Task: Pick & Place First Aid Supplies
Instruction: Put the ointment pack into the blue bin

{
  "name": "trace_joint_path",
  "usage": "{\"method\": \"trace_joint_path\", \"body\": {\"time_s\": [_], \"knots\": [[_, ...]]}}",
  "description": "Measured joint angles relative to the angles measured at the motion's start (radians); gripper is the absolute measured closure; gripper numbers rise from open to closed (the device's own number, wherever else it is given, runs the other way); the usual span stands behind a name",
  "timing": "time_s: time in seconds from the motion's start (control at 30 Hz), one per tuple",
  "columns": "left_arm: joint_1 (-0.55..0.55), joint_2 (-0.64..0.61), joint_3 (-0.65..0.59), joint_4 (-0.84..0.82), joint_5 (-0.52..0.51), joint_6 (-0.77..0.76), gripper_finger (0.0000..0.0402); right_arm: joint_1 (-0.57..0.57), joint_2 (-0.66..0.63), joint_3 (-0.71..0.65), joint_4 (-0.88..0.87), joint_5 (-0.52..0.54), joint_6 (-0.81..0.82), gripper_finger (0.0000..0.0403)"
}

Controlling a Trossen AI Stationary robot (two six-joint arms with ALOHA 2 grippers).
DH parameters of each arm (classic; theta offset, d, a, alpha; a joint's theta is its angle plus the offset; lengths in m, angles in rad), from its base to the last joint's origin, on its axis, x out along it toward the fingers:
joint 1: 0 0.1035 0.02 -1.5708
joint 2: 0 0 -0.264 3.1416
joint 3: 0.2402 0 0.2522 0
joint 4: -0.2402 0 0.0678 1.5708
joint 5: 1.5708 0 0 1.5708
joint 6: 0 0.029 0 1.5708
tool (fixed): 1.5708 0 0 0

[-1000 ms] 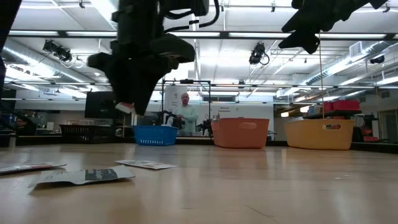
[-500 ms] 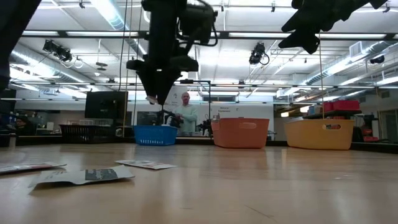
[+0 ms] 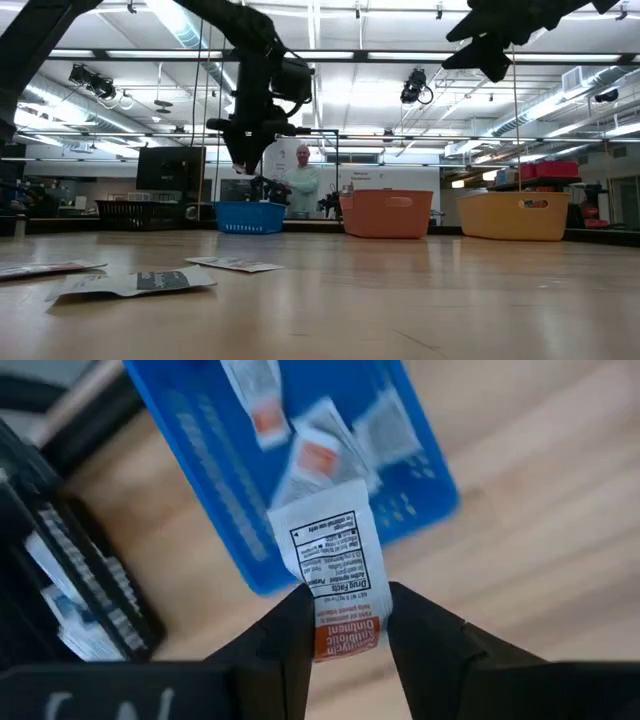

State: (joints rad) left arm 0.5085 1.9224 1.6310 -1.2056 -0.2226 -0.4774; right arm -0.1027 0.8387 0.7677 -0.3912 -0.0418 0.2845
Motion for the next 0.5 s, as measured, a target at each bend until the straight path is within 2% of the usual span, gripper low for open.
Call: {"method": "trace_joint_path", "body": {"time_s": [0.27,0.5], "knots": [[0.155,0.000,0.000,0.152,0.006,0.219,0.0275,0.000,0.000,0.000,0.111,0.037,0.085,0.0174],[0.234,0.000,0.000,0.286,0.090,0.355,0.0275,0.000,0.009,0.000,0.120,0.037,0.181,0.0174]]}}
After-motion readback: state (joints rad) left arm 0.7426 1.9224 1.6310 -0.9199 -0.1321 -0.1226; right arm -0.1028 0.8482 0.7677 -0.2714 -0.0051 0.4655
